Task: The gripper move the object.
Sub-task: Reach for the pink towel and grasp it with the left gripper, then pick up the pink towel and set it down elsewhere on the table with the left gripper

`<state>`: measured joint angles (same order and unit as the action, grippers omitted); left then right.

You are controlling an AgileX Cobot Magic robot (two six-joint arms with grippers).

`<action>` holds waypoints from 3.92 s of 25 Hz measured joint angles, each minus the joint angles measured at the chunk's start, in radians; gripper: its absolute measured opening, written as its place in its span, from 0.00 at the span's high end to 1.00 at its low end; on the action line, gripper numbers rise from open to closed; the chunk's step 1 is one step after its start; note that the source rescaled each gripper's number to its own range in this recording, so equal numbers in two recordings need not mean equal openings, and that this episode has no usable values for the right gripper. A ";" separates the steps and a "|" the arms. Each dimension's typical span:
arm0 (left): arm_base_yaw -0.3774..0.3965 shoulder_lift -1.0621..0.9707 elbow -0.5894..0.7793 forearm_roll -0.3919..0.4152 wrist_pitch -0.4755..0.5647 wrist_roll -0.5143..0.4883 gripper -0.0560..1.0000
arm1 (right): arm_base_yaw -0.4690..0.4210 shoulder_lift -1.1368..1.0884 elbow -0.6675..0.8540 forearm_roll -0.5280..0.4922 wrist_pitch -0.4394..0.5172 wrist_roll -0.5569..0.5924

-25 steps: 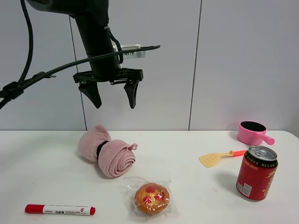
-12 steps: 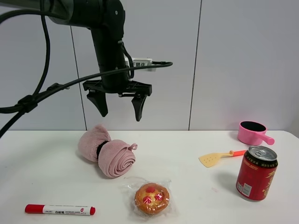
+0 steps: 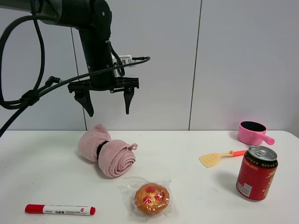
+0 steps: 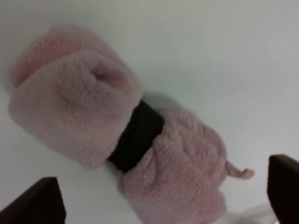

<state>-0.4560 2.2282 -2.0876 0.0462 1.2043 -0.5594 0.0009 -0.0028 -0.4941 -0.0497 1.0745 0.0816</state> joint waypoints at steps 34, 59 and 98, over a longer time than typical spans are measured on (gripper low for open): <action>0.034 0.103 0.204 0.069 -0.176 -0.419 0.02 | 0.000 0.000 0.000 0.000 0.000 0.006; -0.018 0.104 0.200 0.063 -0.210 0.121 0.95 | 0.000 0.000 0.000 0.000 0.000 0.006; -0.205 0.292 -0.294 -0.376 -0.764 1.968 0.95 | 0.000 0.000 0.000 0.000 0.000 0.006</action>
<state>-0.6613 2.5206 -2.3818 -0.3302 0.4402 1.4090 0.0009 -0.0028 -0.4941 -0.0497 1.0745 0.0877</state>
